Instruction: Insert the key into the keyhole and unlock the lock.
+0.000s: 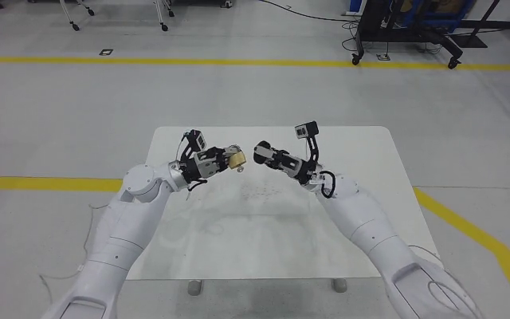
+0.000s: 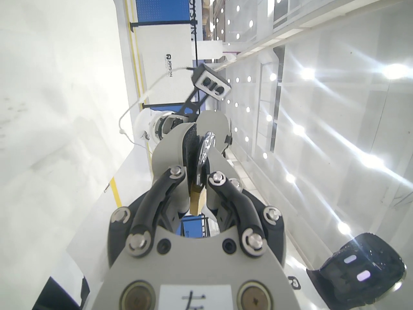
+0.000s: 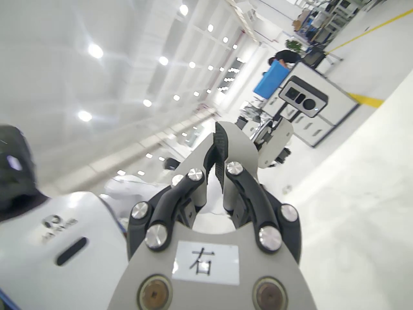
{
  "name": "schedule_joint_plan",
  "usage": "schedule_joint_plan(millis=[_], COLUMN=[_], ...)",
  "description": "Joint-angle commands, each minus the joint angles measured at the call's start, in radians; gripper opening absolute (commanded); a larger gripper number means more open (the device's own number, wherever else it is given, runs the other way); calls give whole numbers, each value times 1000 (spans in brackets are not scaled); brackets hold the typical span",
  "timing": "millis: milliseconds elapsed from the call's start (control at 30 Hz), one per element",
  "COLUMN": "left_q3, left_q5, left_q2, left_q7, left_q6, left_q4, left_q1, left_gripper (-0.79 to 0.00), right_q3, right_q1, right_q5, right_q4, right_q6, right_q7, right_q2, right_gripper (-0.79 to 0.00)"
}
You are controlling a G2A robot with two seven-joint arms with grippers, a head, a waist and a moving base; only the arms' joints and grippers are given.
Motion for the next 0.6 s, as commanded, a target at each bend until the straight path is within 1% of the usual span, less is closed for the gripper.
schedule_joint_plan(millis=[0, 33, 67, 133, 200, 233, 333, 400, 467, 567], left_q3=[1, 2, 3, 8, 8, 8, 6, 6, 9, 13], left_q5=[13, 19, 22, 53, 55, 62, 65, 78, 100, 111], left_q2=[0, 0, -1, -1, -2, -2, -2, -2, -1, -2], left_q7=[38, 57, 77, 115, 142, 156, 182, 192, 200, 205], left_q6=[31, 42, 57, 74, 95, 101, 117, 121, 122, 129], left_q4=[5, 7, 10, 10, 10, 9, 6, 2, -2, -5], left_q1=[-2, -2, -2, -5, -4, -4, -2, -1, 0, 3], left_gripper=[-785, -785, -785, -785, -785, -785, -785, -785, -785, -785], right_q3=[31, 60, 90, 141, 189, 200, 182, 151, 114, 62], right_q1=[-2, -14, -23, -75, -129, -155, -233, -269, -288, -305], right_q5=[-249, -341, -477, -710, -979, -1124, -1537, -1742, -1923, -2162], right_q4=[-40, -74, -112, -220, -324, -386, -549, -606, -637, -665], right_q6=[-58, -58, -58, -58, -52, -26, 120, 221, 318, 476], right_q7=[-69, -101, -139, -269, -386, -433, -573, -672, -745, -815], right_q2=[19, 27, 36, 46, 53, 55, 54, 53, 52, 51], right_gripper=[-496, -480, -496, -477, -508, -514, -554, -554, -554, -551])
